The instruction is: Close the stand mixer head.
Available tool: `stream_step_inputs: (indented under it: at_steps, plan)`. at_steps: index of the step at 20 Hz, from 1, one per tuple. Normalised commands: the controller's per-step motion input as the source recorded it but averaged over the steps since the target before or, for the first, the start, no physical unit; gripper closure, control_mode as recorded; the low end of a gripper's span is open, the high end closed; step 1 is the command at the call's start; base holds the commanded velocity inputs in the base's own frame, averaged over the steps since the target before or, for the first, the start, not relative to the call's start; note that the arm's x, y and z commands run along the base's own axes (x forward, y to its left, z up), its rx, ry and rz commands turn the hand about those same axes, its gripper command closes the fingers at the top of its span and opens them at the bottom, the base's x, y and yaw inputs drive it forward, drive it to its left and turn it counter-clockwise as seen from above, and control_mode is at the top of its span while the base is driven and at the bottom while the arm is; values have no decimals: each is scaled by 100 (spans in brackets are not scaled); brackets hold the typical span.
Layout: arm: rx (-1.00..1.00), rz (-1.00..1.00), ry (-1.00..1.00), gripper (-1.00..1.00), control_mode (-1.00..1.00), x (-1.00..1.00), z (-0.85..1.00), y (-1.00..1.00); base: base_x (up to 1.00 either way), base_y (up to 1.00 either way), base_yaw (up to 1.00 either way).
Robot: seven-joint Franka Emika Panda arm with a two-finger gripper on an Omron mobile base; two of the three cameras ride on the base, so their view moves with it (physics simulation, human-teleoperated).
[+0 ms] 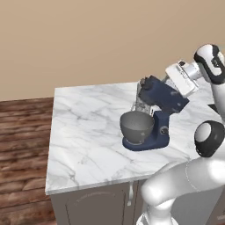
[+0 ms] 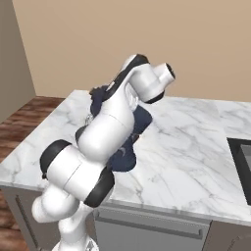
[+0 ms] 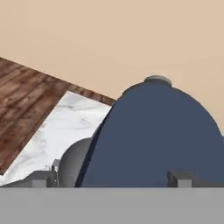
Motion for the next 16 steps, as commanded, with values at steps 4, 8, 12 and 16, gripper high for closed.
stream_step_inputs:
  at_steps: [4,8,12,16]
  plan:
    - [-33,45,0,-100,-100,-2,-85,100,0,0,0]
    - [-36,26,-1,-100,-100,-19,-37,100,0,0,0]
    - [-29,9,-13,-100,-100,-42,36,98,0,0,0]
    - [-22,5,-15,-100,-100,-50,57,47,0,0,0]
